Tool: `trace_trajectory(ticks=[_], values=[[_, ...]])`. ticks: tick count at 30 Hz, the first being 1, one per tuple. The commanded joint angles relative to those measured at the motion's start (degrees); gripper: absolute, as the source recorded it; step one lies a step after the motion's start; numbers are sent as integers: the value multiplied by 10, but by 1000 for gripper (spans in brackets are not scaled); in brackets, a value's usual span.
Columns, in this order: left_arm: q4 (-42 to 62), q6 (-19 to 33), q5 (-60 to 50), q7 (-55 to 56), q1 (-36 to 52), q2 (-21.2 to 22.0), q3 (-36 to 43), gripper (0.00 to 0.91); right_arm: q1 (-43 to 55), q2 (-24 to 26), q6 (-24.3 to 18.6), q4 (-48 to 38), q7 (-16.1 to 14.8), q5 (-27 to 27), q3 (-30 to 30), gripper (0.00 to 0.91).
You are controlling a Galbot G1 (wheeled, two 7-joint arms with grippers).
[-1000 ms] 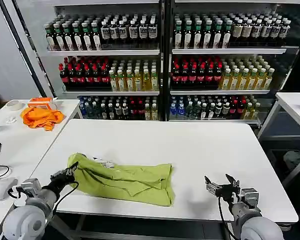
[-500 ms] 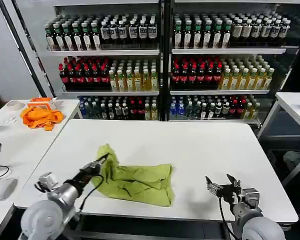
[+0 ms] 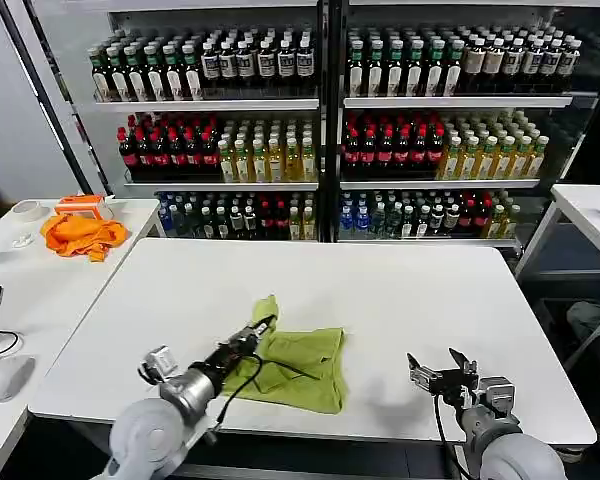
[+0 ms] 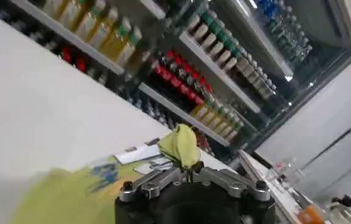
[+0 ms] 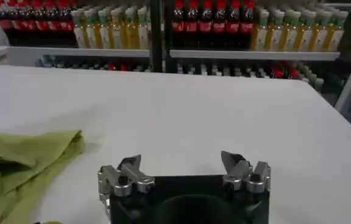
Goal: Fold and organize the clothes.
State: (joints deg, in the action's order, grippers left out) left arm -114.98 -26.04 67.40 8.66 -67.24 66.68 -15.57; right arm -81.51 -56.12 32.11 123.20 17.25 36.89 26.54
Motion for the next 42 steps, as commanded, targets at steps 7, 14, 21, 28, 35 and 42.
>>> trace_trajectory(ticks=[7,14,21,28,35,42], values=[[51,-9,-42,-11,26,54,76,907,-3,-1,0,0,0,-1,1,907],[12,-11,-35,-14,3,45,59,907,0,-4,0,-2,0,-2,-2,907],[-22,-7,-27,-6,-23,18,0,907,9,-13,0,-8,0,-5,-11,907],[31,-10,-111,12,-36,-32,-66,907,15,-17,0,-12,0,-7,-15,907],[59,-9,-137,7,-56,-40,-73,907,15,-16,0,-11,0,-7,-10,907],[86,-10,-161,1,-49,-12,-51,907,11,-18,0,-8,1,-9,-9,907]])
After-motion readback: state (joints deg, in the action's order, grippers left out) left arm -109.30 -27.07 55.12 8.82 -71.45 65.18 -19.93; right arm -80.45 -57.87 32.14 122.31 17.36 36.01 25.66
